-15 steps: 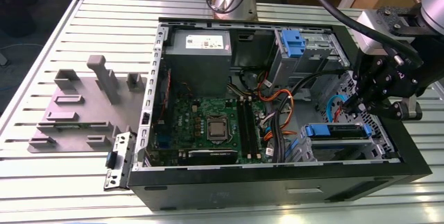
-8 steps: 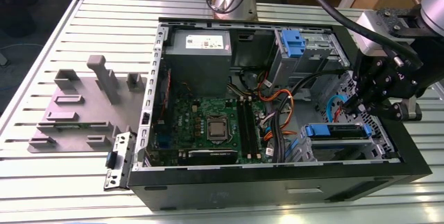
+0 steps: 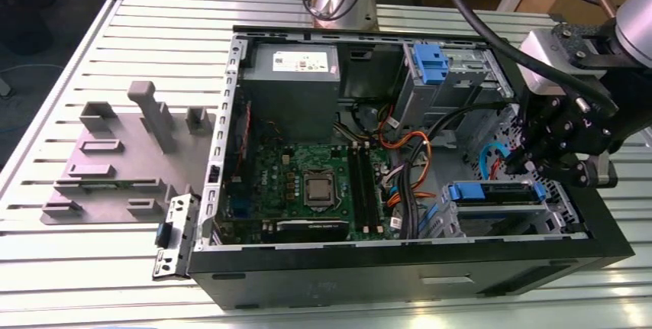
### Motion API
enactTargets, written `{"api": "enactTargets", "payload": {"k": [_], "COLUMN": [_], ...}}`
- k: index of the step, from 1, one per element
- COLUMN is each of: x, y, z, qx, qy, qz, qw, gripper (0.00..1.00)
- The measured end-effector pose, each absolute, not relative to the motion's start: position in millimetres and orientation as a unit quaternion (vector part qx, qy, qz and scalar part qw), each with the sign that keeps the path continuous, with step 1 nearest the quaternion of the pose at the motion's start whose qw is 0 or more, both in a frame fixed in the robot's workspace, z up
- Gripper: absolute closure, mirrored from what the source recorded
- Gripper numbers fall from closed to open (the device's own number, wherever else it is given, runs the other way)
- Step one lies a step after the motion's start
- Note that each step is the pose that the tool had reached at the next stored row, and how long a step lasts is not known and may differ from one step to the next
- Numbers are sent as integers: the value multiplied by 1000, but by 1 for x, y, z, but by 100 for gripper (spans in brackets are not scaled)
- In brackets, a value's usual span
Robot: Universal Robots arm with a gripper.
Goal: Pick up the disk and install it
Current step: 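Insert the first disk wire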
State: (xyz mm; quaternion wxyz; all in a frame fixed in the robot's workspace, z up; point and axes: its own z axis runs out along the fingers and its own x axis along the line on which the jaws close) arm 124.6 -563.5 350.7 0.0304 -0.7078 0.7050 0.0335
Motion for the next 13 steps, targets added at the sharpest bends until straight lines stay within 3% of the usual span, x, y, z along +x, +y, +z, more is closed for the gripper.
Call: {"api": "enactTargets", "payload": {"k": [13], "x": [122], "y": [-575], "z": [346], "qx": [-708], "qy": [705], "qz": [34], "qw": [32], "gripper": [84]}}
